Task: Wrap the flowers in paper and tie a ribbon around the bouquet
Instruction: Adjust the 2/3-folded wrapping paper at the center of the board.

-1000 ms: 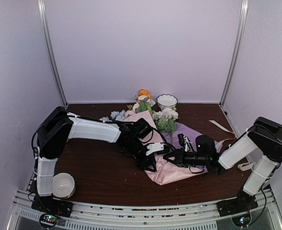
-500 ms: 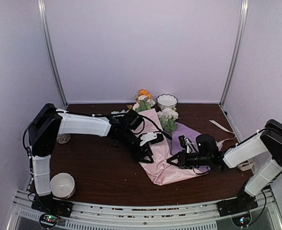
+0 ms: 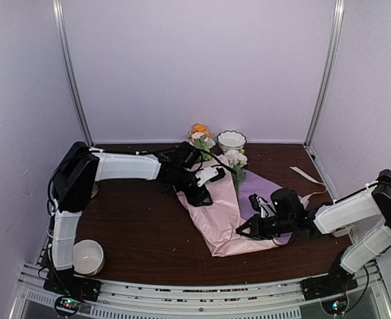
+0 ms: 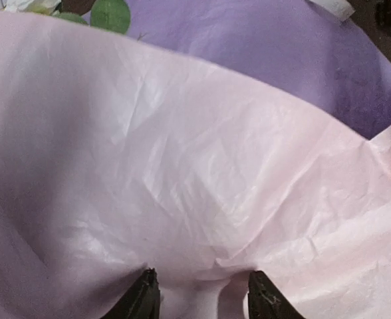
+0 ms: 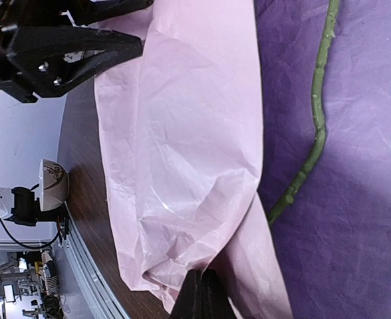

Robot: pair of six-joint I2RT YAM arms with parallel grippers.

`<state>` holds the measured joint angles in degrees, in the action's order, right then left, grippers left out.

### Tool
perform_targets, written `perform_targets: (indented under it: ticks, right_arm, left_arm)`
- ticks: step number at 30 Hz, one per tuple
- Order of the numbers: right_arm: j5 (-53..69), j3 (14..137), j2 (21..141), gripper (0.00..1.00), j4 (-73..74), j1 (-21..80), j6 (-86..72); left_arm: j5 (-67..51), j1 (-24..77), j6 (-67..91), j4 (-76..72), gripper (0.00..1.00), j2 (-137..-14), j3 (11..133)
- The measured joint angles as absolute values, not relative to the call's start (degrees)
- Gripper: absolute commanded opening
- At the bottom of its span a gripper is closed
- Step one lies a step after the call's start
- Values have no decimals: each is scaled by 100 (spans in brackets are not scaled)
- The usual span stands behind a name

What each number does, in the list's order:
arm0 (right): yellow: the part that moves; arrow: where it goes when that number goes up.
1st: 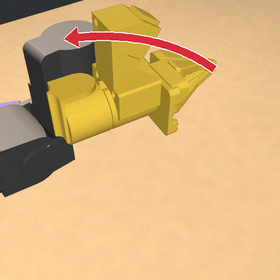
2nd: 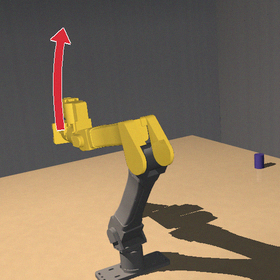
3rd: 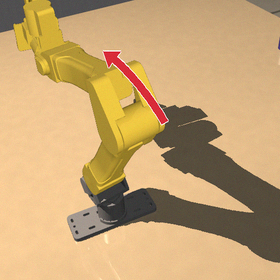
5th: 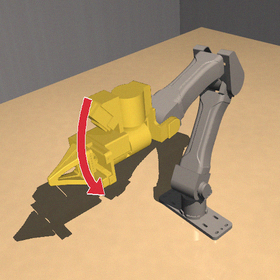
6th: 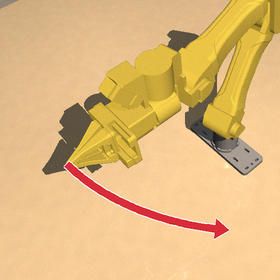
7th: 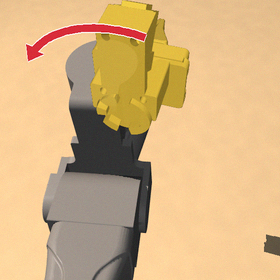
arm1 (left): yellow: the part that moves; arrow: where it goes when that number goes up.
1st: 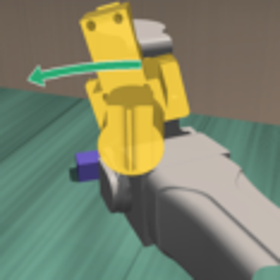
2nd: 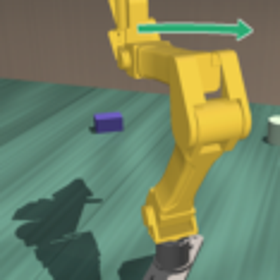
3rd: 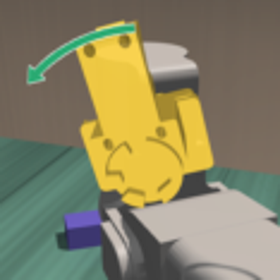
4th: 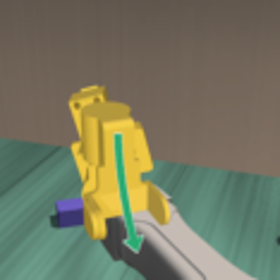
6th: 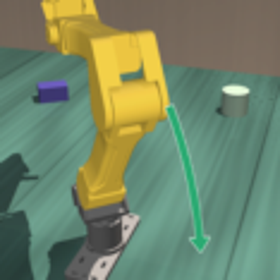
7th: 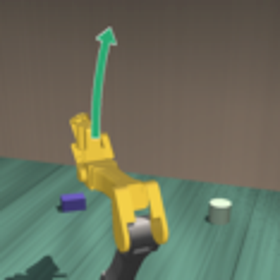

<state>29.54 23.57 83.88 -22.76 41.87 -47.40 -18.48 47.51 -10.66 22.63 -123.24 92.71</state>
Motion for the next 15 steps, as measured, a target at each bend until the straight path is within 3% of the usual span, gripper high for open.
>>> perform_targets:
  ticks: [15]
  right_arm:
    - [2547, 2370, 7769, 3, -1079, 4204, -4268]
  left_arm:
    - [-1629, 4753, -1092, 2617, 48, -12860, 9537]
